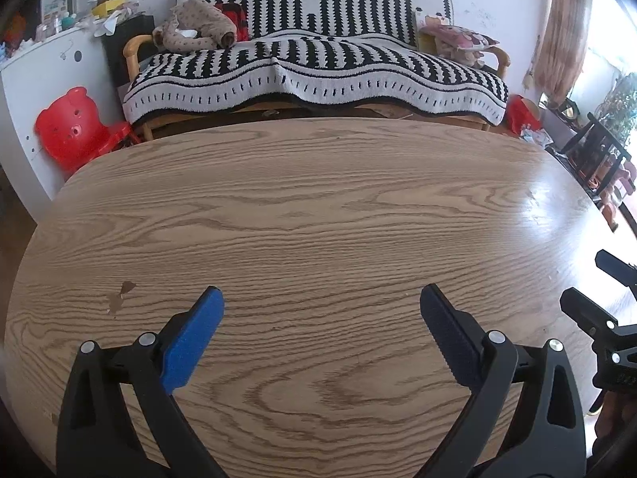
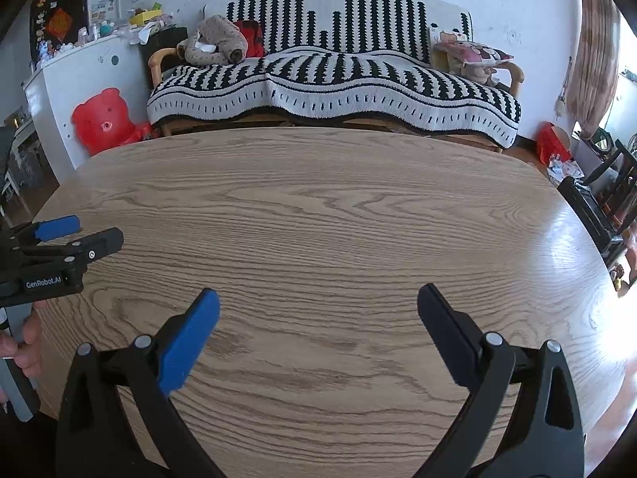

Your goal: Collect trash

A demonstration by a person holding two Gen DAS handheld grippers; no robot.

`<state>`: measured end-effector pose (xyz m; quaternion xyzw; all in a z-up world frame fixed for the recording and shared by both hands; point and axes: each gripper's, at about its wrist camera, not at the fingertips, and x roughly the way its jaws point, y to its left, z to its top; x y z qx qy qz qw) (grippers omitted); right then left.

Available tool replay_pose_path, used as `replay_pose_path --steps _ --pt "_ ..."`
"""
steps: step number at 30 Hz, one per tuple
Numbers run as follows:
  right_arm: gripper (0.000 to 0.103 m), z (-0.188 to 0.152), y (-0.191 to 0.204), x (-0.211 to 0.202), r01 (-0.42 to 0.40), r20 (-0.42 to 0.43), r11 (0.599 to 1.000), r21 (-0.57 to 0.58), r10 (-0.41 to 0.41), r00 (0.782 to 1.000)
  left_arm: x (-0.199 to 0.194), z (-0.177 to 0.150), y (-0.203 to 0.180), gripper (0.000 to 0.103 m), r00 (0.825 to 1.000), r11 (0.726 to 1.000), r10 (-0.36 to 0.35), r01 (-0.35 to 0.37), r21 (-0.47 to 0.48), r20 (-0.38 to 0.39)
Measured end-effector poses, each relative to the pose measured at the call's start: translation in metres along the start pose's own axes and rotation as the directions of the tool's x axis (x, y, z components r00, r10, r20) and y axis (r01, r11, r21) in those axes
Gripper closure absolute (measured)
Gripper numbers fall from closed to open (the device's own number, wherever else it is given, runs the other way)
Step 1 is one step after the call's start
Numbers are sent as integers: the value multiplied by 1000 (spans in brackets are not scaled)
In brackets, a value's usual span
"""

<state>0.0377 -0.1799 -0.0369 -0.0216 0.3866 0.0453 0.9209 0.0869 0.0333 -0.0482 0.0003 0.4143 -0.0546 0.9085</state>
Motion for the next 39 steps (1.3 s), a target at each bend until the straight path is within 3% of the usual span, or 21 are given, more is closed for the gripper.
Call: replay_pose_path --steps 39 --pt "7 -3 -7 -8 2 5 1000 9 -2 1000 1 -1 1 7 1000 1000 4 -4 -4 0"
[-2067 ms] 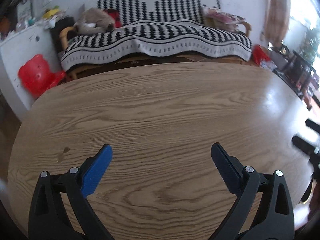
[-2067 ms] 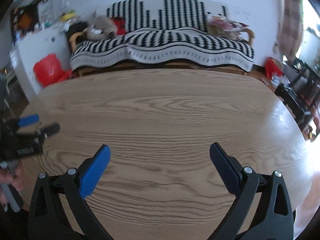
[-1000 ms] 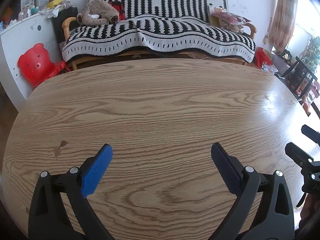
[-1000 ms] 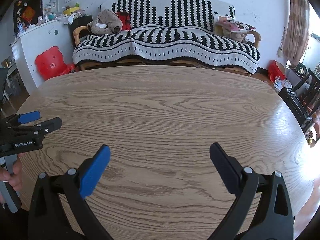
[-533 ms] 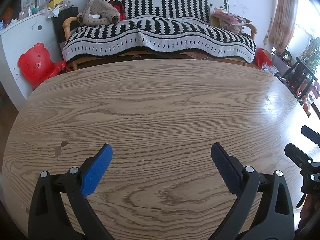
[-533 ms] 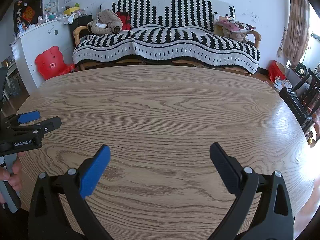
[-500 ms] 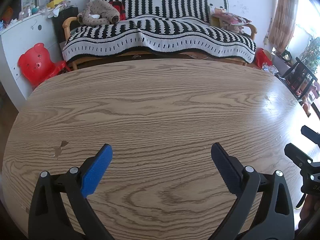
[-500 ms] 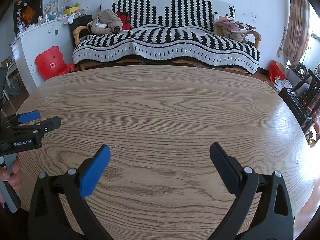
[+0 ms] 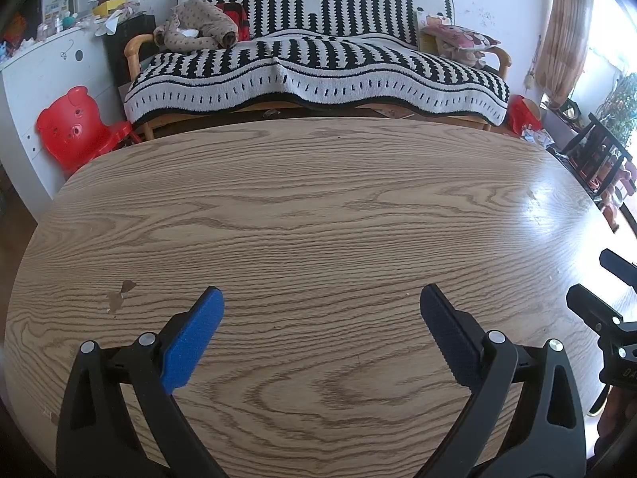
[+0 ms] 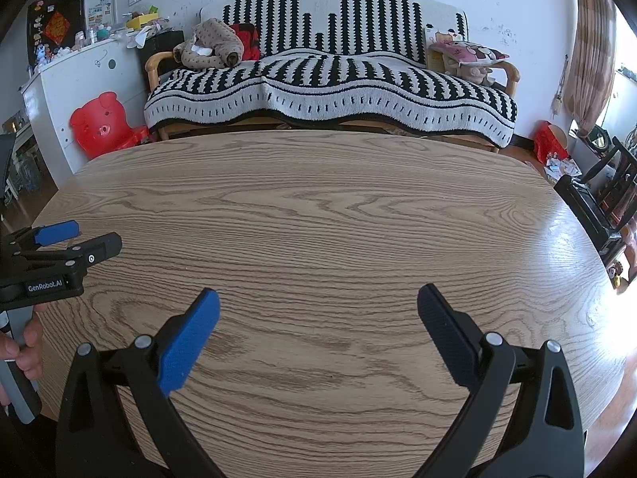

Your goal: Collect trash

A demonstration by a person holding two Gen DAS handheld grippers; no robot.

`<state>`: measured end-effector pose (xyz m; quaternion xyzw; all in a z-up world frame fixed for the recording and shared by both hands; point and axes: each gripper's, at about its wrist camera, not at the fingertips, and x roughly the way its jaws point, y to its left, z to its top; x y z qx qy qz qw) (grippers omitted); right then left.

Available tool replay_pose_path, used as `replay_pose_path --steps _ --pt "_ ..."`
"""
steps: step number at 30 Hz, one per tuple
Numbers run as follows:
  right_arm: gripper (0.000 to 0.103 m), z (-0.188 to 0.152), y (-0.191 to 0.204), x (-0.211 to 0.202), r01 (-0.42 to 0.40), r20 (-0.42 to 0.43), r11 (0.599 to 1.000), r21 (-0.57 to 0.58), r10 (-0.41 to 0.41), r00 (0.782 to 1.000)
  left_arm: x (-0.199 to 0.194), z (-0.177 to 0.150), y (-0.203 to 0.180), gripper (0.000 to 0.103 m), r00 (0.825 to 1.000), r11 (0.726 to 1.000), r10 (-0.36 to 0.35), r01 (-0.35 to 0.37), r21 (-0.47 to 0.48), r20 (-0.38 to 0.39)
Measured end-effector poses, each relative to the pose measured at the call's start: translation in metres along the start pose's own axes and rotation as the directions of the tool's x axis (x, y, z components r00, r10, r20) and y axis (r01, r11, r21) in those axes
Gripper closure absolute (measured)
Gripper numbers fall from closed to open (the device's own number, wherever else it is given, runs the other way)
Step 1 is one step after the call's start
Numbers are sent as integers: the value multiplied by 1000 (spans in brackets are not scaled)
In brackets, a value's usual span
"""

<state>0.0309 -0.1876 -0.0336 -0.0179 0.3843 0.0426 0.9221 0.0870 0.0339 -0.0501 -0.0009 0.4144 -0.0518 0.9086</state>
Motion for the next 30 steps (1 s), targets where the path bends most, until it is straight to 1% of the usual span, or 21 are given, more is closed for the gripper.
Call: replay_pose_path --steps 30 --pt "7 0 -1 0 0 -1 1000 0 0 1000 2 -2 1 7 1000 1000 -3 3 0 -6"
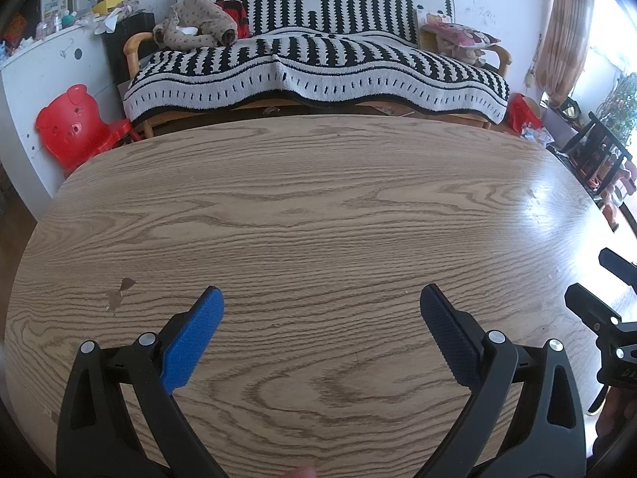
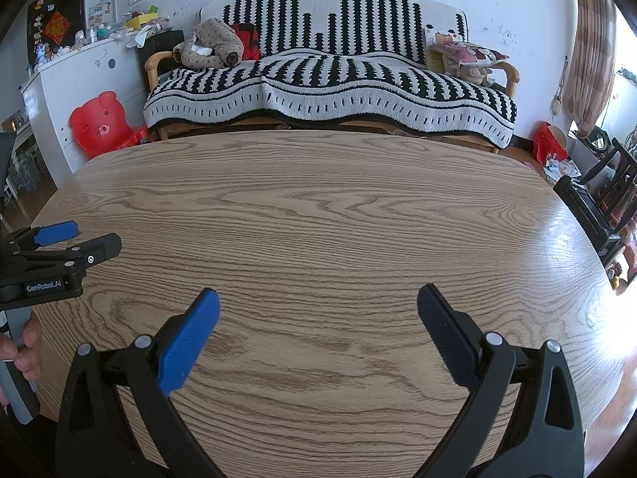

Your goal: Collect trash

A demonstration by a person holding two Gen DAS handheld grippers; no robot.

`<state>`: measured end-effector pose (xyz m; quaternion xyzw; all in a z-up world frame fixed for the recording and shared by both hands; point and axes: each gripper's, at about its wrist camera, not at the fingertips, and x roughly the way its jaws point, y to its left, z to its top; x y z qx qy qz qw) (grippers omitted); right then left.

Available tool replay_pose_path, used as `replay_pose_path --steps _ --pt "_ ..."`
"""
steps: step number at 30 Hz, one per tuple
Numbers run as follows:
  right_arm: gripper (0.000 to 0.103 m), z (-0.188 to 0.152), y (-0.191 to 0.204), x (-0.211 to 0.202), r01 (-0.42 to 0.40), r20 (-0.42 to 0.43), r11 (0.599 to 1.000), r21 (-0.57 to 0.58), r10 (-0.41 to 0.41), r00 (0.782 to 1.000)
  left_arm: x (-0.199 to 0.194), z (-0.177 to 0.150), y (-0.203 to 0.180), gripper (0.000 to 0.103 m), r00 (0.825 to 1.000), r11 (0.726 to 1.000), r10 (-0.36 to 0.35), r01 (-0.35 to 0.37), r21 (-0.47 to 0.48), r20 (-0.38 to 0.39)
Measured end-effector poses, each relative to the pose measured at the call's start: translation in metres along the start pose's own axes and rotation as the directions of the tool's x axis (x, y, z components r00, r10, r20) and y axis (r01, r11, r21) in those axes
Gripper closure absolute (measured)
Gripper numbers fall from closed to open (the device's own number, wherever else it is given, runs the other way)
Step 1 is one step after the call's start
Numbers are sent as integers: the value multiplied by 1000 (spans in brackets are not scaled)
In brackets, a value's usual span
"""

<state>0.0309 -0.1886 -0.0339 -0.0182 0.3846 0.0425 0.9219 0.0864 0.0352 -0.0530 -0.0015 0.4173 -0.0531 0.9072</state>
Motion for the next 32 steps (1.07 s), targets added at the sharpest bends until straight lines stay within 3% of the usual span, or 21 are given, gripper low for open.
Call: replay_pose_path --steps 32 --pt "7 0 -4 -1 3 0 1000 -2 -3 1000 -3 4 1 7 1000 1000 12 -12 3 3"
